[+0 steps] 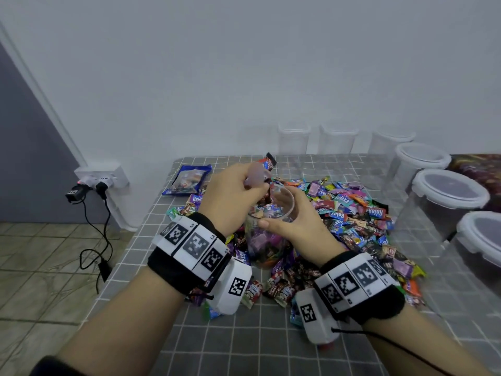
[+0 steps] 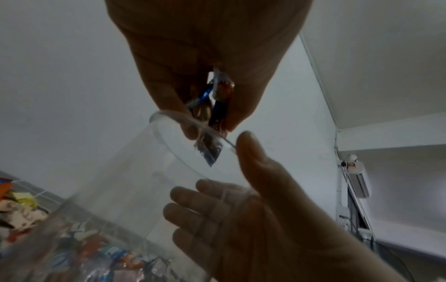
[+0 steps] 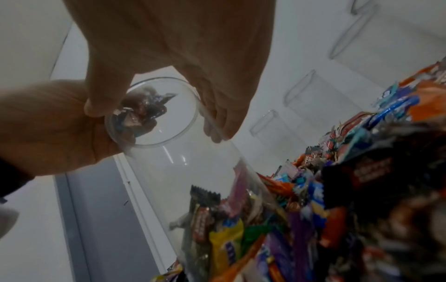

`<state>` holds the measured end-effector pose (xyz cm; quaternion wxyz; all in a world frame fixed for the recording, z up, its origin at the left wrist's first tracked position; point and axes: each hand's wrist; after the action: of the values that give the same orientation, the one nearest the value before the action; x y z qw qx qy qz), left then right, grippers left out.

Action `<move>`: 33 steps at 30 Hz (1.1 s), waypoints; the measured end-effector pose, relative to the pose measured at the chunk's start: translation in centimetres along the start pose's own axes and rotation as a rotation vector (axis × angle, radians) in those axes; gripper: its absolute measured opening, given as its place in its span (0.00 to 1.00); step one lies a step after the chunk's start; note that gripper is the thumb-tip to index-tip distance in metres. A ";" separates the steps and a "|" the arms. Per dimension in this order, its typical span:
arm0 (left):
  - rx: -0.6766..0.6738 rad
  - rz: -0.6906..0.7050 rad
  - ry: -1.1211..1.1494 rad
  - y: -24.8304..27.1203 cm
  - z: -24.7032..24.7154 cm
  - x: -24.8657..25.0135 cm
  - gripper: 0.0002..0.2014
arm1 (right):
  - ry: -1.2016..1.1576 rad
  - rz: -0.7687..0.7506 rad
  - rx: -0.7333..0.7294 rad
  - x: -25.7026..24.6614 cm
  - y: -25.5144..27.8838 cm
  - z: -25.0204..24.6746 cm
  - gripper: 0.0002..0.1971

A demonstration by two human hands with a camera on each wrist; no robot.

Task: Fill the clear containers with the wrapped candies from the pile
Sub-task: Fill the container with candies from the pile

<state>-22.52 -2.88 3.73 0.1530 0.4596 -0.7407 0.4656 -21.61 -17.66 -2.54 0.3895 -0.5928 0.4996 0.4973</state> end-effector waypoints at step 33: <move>-0.154 0.017 -0.097 2.1 -4.0 -0.2 0.07 | 0.758 -0.070 0.065 -2.1 3.3 -5.7 0.15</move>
<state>-24.99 0.87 4.54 0.1481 0.4622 -0.7848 0.3855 -23.73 -23.35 0.76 0.2122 -0.7387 0.6033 0.2130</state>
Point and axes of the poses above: each hand's wrist, its own y-axis away from the middle knuckle, its own z-axis out of the palm, x = y × z, and after that the axes turned 13 degrees about z, right-handed
